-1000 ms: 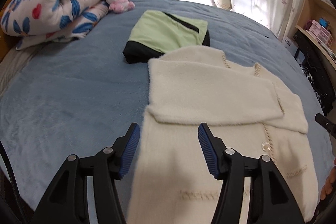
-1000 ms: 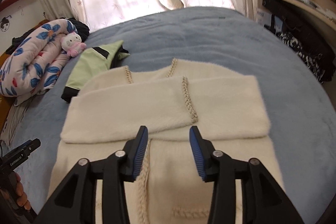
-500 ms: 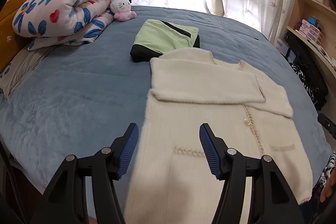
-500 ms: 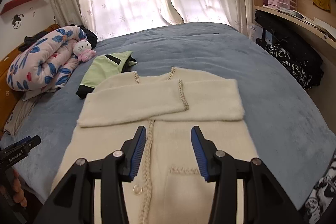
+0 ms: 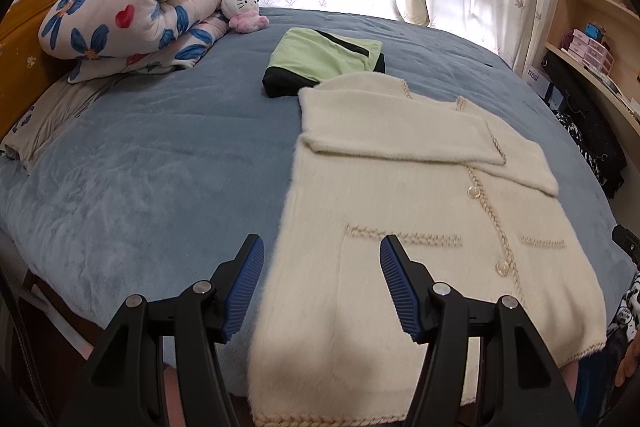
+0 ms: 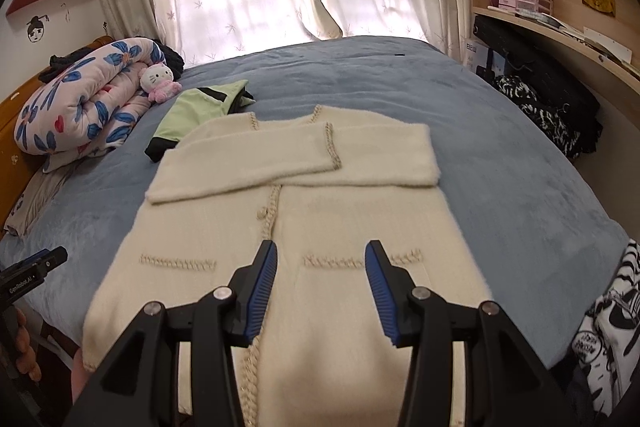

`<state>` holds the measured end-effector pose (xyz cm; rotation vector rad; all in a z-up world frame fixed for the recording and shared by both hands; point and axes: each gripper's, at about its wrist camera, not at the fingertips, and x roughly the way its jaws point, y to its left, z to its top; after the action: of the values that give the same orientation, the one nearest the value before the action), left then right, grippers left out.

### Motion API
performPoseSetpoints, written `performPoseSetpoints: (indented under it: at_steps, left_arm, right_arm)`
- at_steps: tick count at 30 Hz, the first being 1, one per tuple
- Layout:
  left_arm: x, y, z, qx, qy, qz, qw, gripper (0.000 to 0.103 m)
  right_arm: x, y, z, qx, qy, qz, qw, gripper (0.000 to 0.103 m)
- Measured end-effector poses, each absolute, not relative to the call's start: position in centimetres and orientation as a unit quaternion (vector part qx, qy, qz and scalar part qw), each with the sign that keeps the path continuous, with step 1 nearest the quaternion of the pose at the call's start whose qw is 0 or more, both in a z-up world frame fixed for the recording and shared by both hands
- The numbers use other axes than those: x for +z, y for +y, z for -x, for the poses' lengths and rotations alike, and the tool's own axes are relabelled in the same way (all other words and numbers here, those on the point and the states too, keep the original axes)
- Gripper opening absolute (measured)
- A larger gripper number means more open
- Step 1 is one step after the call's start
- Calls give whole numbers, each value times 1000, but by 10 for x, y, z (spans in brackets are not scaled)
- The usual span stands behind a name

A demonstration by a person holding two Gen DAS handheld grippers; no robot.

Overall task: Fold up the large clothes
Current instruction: 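Move both grippers back to the cardigan's braided hem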

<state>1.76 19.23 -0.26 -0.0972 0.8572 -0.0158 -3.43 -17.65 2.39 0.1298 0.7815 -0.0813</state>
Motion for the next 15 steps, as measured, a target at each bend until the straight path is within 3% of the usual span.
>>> performPoseSetpoints:
  at_steps: [13,15]
  left_arm:
    - [-68,221,-1,-26,468,46,882,59]
    - [-82,231,0,-35,481,61,874,59]
  right_arm:
    - [-26,-207,71,-39,427,-38,903,47]
    - [-33,-217,78,-39,431,-34,901,53]
